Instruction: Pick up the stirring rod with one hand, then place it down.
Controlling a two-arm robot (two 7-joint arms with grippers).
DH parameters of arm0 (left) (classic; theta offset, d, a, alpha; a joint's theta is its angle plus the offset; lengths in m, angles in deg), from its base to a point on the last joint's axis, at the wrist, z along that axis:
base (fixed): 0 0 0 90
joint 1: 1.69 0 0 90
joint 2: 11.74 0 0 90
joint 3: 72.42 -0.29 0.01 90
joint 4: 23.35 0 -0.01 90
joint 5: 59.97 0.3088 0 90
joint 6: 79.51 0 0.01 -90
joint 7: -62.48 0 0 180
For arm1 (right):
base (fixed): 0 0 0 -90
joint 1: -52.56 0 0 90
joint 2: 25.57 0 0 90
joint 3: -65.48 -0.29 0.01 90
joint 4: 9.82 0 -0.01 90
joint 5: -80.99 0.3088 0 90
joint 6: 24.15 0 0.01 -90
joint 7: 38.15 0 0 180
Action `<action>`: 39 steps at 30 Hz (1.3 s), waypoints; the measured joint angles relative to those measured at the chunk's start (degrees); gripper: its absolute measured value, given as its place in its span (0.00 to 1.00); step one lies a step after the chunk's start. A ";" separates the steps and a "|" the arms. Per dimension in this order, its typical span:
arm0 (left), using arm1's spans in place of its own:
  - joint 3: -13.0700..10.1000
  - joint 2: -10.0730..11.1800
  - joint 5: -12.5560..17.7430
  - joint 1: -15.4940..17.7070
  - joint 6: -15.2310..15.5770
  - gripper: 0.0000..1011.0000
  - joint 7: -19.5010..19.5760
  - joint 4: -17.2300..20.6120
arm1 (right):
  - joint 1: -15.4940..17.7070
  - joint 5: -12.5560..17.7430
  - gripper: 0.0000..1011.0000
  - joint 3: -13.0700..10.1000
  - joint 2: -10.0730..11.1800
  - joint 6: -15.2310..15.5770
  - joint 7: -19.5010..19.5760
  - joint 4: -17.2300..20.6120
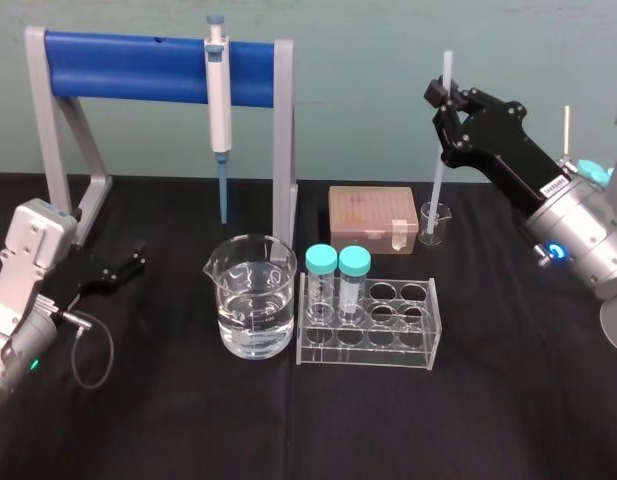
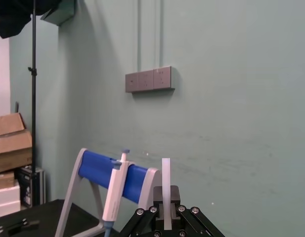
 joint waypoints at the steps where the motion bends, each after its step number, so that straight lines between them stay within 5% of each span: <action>1: 0.00 0.00 0.00 0.00 0.00 0.99 0.00 0.00 | 0.07 0.00 0.07 -0.10 0.02 0.00 0.12 0.15; 39: 0.00 0.00 0.00 0.00 0.00 0.99 0.00 0.00 | 1.93 -0.73 0.07 -1.31 0.62 0.32 0.95 1.77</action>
